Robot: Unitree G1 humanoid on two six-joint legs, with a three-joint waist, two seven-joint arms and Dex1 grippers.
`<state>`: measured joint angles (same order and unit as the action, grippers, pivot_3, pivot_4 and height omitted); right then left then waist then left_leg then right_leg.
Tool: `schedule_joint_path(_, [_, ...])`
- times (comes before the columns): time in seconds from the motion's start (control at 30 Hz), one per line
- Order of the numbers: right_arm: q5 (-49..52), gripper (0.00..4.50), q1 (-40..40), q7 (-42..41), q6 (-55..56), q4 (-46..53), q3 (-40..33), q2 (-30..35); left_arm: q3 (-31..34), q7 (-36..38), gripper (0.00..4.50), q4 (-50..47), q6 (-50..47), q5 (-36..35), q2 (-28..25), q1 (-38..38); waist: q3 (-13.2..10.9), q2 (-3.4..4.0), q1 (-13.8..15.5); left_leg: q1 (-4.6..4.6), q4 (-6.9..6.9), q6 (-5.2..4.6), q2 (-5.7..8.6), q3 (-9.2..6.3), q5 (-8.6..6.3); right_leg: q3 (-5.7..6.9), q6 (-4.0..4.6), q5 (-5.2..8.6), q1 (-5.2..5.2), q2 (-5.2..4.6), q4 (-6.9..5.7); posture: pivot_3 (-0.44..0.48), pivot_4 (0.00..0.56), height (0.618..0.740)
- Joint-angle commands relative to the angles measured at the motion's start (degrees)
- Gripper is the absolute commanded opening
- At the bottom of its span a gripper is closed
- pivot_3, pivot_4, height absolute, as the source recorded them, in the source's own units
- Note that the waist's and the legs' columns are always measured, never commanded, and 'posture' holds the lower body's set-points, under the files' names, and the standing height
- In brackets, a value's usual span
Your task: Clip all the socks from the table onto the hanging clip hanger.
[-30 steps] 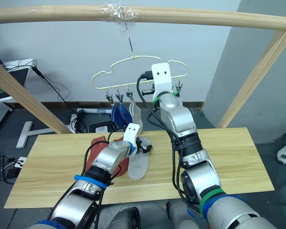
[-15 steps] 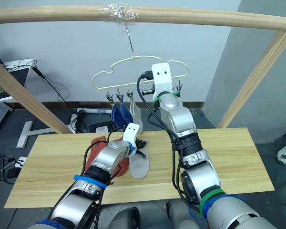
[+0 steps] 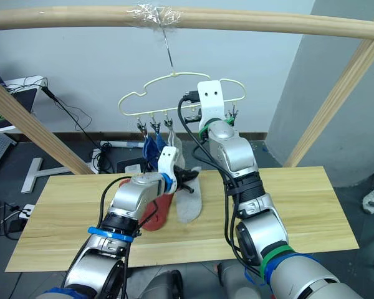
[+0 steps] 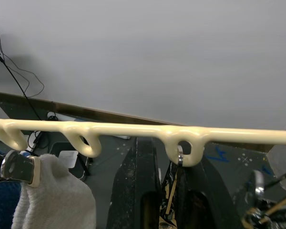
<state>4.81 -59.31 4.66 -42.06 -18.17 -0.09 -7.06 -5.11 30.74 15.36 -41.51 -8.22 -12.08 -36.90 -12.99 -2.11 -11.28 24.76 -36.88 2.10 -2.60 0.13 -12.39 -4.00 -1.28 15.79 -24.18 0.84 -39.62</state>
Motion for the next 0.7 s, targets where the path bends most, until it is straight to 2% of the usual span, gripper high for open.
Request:
schedule_joint_path(0.03, [1.5,0.01,-2.1,0.0,-0.8,4.3,-1.1,-1.1,1.2,0.4,0.02,-5.1,-1.2,-2.2,0.2,-2.6,0.0,0.00,0.0,0.00,0.01,0.00,0.00,0.00,0.00,0.00,0.00,0.00,0.00,0.00,0.02,-0.258,0.211,0.740])
schedule_joint_path(0.23, [2.1,0.01,-2.3,0.5,-2.2,4.7,-2.0,-1.5,1.7,0.3,0.02,-8.6,-2.4,-4.0,0.0,-5.0,0.0,0.00,-0.1,0.01,0.05,0.00,-0.02,-0.01,0.00,0.00,0.00,0.00,0.00,0.00,0.07,-0.260,0.208,0.740])
schedule_joint_path(0.7, [2.2,0.01,-2.6,0.6,-3.5,4.7,-2.9,-1.8,2.8,-2.1,0.02,-5.9,0.7,-4.5,0.8,-8.6,0.0,0.00,-0.1,0.01,0.05,0.00,-0.01,0.01,0.00,-0.01,0.00,0.00,0.00,0.00,0.10,-0.262,0.202,0.740])
